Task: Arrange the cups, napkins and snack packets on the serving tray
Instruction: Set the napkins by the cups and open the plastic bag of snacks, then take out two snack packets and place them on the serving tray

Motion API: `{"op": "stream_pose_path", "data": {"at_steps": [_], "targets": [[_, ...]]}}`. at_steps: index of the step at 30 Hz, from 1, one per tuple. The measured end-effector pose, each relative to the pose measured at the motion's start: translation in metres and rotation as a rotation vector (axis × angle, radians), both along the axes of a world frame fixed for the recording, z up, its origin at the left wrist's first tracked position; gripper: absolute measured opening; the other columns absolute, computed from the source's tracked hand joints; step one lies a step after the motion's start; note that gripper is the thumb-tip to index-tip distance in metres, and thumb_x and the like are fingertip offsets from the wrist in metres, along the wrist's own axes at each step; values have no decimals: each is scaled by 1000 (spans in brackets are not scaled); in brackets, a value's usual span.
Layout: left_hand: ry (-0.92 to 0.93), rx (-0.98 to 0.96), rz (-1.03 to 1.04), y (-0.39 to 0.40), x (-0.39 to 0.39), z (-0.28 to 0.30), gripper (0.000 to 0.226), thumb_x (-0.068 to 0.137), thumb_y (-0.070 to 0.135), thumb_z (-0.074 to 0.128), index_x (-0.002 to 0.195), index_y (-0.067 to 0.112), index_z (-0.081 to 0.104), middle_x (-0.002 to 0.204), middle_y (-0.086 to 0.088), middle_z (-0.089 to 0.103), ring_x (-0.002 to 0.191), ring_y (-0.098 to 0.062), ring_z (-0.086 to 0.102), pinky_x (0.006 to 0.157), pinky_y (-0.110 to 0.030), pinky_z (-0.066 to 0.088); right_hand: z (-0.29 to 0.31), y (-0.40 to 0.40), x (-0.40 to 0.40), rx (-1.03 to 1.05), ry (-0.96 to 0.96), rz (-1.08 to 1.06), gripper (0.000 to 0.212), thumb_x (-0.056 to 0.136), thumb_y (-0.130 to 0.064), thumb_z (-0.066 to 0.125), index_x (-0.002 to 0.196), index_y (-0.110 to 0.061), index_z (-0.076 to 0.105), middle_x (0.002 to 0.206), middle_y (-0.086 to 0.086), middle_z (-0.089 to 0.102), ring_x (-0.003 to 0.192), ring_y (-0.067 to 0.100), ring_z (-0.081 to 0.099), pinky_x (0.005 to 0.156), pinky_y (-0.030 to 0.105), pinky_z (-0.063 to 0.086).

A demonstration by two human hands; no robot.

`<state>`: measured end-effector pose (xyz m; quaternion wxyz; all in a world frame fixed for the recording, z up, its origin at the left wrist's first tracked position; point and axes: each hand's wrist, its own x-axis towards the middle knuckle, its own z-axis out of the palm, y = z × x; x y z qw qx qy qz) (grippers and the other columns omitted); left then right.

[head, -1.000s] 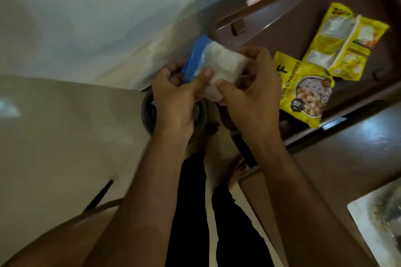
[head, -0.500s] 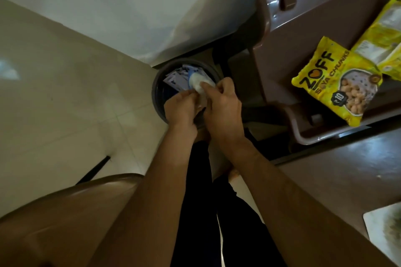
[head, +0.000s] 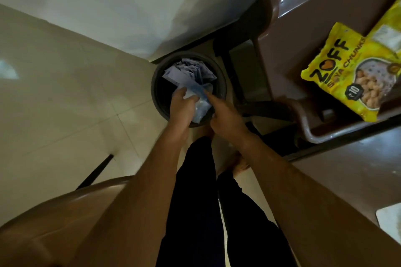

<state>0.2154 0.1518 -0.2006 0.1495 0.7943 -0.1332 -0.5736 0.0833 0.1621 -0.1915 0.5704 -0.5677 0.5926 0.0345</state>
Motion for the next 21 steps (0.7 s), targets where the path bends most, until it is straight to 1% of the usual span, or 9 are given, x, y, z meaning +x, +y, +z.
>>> {"op": "stream_pose_path", "data": {"at_steps": [2, 5, 8, 10, 12, 16, 19, 21], "targets": [[-54, -86, -91, -8, -8, 12, 59, 105, 8, 60, 160, 5, 40, 163, -18, 47, 148, -34, 49, 121, -42, 42, 10, -3, 0, -58, -7, 15, 74, 94, 11, 51, 162, -11, 30, 158, 18, 44, 145, 33, 45, 116, 40, 42], [-165, -239, -313, -15, -19, 38, 57, 106, 11, 58, 160, 5, 40, 164, -16, 45, 153, -31, 44, 127, -47, 37, 30, -15, -3, -181, 21, 43, 75, 93, 7, 56, 161, -8, 28, 157, 17, 40, 143, 34, 46, 115, 40, 45], [-245, -407, -463, -28, -33, 71, 52, 106, 14, 57, 156, 7, 45, 158, -14, 52, 148, -28, 49, 125, -48, 40, 59, -30, -11, -349, 65, 50, 72, 98, -4, 63, 161, -6, 28, 156, 16, 40, 142, 30, 45, 120, 35, 39], [-282, -514, -535, -38, -43, 96, 51, 106, 15, 57, 156, 8, 45, 155, -12, 54, 145, -26, 52, 122, -48, 44, 84, -40, -20, -454, 71, 37, 71, 98, -11, 65, 160, -5, 30, 154, 15, 43, 140, 29, 46, 120, 35, 40], [-296, -612, -601, -46, -54, 122, 52, 106, 12, 56, 157, 9, 44, 157, -10, 51, 147, -25, 50, 122, -47, 43, 112, -48, -30, -558, 58, -15, 67, 99, -14, 64, 158, -2, 34, 149, 18, 48, 135, 31, 50, 117, 38, 42], [-310, -777, -682, -57, -79, 166, 54, 105, 11, 56, 158, 12, 43, 159, -6, 48, 149, -19, 47, 125, -43, 41, 154, -56, -55, -692, 29, -146, 63, 95, -11, 65, 153, 1, 43, 134, 19, 56, 121, 34, 57, 106, 40, 47], [-292, -866, -723, -65, -104, 183, 53, 105, 10, 55, 157, 11, 45, 158, -6, 50, 147, -16, 48, 123, -31, 41, 167, -58, -81, -752, 73, -238, 58, 95, -12, 65, 149, 1, 48, 129, 18, 59, 116, 33, 58, 101, 40, 48], [-265, -875, -759, -69, -127, 186, 51, 104, 9, 56, 154, 11, 48, 155, -6, 51, 145, -17, 48, 121, -30, 41, 170, -56, -102, -762, 138, -315, 55, 95, -13, 65, 147, 1, 51, 130, 20, 60, 118, 35, 57, 102, 41, 47]]}}
